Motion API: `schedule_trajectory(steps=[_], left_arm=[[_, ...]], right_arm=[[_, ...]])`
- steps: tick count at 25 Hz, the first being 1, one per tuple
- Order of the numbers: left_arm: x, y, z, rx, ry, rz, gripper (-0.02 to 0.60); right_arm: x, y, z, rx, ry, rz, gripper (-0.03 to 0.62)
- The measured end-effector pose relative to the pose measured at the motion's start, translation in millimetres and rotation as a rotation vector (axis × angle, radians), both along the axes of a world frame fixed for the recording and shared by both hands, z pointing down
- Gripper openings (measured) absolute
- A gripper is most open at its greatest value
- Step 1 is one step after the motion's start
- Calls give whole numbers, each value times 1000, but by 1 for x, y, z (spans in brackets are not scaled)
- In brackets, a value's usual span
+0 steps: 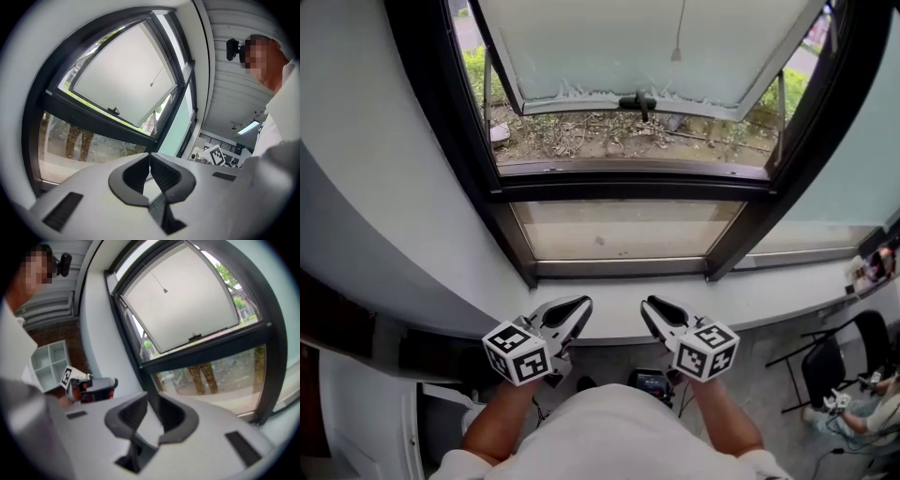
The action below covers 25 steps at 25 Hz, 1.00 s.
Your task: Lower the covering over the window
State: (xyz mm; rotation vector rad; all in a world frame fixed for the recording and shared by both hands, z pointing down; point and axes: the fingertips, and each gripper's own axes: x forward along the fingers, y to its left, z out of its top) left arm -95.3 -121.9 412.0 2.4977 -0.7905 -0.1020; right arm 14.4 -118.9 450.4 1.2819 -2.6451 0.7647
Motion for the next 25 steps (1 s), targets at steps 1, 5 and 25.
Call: schedule_trajectory(steps=[1,5,25], left_arm=[[2,-2,0,-2,6,-8,15],[17,-10,-4,2,19,-28,15],[48,-57,-38,132,-38,-80,17]], right_arm=[[2,-3,-1,2,3,-7,75],[17,-14,-6,12,11,-27,75],[60,-76,-70,199,120,-56,75]])
